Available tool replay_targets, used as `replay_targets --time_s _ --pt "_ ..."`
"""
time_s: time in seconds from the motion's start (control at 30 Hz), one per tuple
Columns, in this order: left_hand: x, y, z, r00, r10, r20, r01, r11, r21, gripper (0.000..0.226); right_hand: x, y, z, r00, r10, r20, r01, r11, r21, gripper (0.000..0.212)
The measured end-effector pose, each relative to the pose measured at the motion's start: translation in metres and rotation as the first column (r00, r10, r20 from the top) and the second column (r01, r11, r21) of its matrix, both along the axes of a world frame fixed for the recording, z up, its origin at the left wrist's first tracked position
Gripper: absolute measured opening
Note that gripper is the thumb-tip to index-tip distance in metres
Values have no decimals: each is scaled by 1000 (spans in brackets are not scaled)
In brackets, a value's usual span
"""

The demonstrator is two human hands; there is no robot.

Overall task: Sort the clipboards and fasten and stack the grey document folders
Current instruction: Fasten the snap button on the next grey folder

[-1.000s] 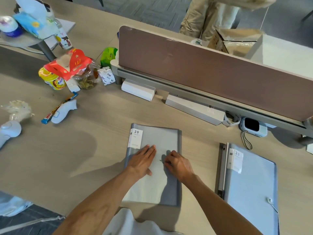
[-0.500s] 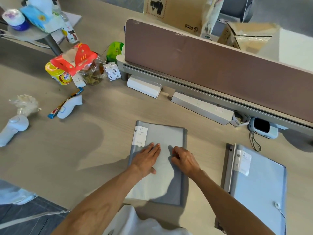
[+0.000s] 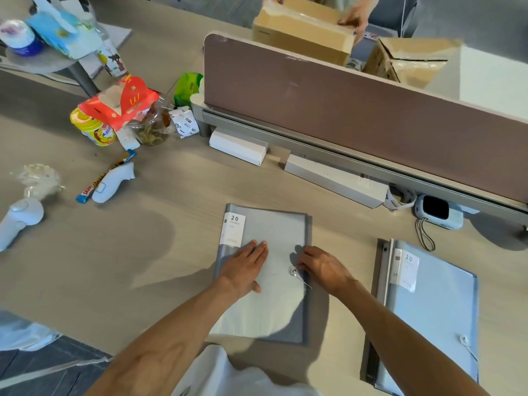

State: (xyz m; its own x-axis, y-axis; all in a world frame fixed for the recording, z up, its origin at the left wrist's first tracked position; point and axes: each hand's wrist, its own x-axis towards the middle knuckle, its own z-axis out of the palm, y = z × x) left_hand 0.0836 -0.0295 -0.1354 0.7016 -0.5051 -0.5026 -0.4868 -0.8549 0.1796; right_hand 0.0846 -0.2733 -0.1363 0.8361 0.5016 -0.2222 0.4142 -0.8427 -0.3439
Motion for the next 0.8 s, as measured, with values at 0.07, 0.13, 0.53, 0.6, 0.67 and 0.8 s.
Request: replay_targets --time_s 0.07,0.13,0.53,0.6,0.67,0.8 --pt "0 0 0 1000 6 -1 -6 1000 0 97 -4 -2 0 1000 10 10 -10 1000 1 10" --pt "0 0 -1 1000 7 -2 -7 1000 0 97 -7 -3 2 1000 9 3 -9 1000 5 8" --pt "-1 -1 -3 1000 2 7 -2 1000 9 97 -21 5 2 941 -237 -241 267 958 101 12" --pt "-1 -2 -3 1000 2 5 -2 1000 13 97 -25 10 1 945 -233 -231 259 962 91 13" --pt "-1 -2 -4 1000 4 2 -4 1000 16 96 -30 13 0 949 -236 -207 261 960 103 15" --pt "-1 -2 -4 1000 18 -3 -18 1000 6 96 -40 16 -3 942 -296 -160 316 941 122 16"
